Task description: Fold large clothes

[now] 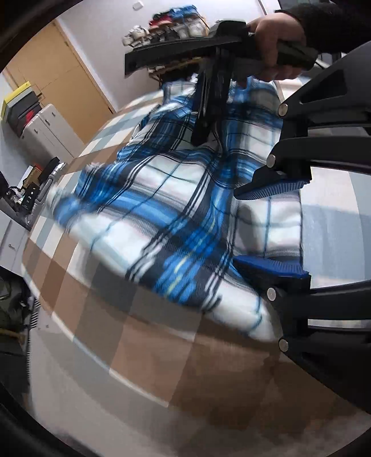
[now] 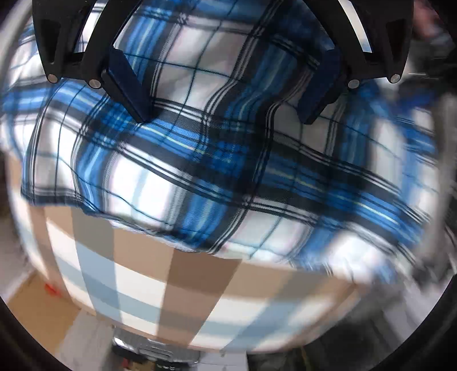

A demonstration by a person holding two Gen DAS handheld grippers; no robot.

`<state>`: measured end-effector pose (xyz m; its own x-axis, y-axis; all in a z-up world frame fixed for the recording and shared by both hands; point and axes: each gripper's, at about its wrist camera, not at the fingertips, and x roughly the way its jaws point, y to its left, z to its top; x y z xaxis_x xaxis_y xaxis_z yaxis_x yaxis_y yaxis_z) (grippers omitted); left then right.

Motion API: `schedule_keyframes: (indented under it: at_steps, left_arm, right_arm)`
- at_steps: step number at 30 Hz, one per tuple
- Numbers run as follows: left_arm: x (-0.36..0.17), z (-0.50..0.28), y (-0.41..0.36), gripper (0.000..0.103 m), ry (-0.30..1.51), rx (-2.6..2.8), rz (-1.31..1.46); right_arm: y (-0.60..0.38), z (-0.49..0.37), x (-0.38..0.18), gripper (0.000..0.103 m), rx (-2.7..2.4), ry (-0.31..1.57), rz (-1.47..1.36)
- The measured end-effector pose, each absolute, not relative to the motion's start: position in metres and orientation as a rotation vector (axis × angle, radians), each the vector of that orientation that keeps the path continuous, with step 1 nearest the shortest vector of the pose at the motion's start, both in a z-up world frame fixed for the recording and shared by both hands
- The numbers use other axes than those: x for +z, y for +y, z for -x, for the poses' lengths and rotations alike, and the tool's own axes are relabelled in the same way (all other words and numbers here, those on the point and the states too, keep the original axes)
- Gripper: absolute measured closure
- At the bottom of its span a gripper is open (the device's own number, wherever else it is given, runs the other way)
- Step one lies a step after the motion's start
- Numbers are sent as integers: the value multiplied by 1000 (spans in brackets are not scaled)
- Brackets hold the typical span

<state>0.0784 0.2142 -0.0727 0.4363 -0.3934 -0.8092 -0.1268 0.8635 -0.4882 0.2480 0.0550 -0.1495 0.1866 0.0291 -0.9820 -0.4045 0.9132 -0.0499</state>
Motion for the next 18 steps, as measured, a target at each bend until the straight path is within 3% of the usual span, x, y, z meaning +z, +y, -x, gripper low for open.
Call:
schedule_keyframes:
  at_steps: [1, 5, 11, 18]
  left_arm:
    - [-72, -77, 213, 69, 1111, -167, 493]
    - [-69, -73, 206, 69, 1104, -152, 434]
    - [-38, -53, 213, 69, 970, -127, 396]
    - [-20, -35, 229, 68, 844, -77, 380]
  right_arm:
    - [63, -244, -146, 0, 307, 1299, 368]
    - [63, -257, -139, 0, 307, 1370, 334]
    - [62, -256, -79, 0, 489, 1282, -2]
    - [108, -266, -118, 0, 731, 1498, -320]
